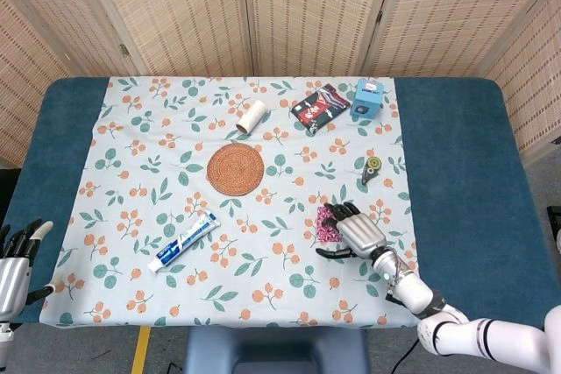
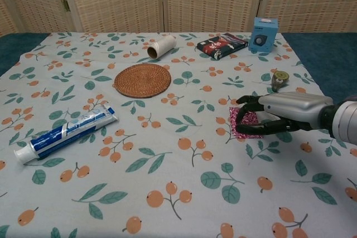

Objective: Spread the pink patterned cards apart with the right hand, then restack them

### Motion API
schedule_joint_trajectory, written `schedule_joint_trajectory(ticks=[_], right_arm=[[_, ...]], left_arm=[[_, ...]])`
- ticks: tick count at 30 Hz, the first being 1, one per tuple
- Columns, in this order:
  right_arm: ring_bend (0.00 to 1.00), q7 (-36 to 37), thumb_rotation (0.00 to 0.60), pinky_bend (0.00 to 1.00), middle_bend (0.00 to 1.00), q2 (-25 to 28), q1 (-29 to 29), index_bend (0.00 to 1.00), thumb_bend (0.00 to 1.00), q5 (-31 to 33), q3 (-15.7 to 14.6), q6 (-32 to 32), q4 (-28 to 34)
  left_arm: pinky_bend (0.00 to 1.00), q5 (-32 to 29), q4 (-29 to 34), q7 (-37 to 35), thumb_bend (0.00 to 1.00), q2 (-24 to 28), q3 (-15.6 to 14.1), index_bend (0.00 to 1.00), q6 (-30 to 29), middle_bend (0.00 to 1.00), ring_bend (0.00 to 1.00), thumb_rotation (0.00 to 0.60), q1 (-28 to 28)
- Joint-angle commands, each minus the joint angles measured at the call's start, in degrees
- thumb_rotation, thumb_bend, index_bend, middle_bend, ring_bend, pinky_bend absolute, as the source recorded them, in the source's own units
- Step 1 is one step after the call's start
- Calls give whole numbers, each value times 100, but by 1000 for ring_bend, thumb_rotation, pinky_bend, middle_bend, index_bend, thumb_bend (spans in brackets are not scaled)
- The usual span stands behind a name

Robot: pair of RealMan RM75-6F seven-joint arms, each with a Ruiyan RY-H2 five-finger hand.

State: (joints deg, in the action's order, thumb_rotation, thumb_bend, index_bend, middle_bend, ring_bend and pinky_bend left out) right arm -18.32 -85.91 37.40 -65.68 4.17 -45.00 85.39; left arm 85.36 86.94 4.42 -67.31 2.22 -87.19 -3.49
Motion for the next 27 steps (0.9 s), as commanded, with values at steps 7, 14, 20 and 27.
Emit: schedule_joint_trajectory(ticks=[7, 14, 20, 27], right_arm=[[0, 56, 29, 0, 39, 319, -212, 218, 267, 98, -184, -220, 110], [0, 89, 27, 0, 39, 720, -481, 219, 268, 173, -369, -461, 257], [0, 114, 28, 0, 39, 1077, -677, 219, 268, 93, -457, -725, 469], [0, 252, 29, 0, 39, 1053, -611, 218, 267, -119, -323, -755, 557]], left_arm=[[0, 13, 22, 37, 284, -4, 10, 162, 6, 129, 192, 600, -12], [0, 38, 79, 96, 284, 16, 16, 161, -5, 129, 194, 600, -21], [0, 71, 135, 144, 284, 23, 20, 161, -22, 129, 195, 600, -31], [0, 108, 175, 195, 284, 5, 8, 160, -20, 129, 195, 600, -43]])
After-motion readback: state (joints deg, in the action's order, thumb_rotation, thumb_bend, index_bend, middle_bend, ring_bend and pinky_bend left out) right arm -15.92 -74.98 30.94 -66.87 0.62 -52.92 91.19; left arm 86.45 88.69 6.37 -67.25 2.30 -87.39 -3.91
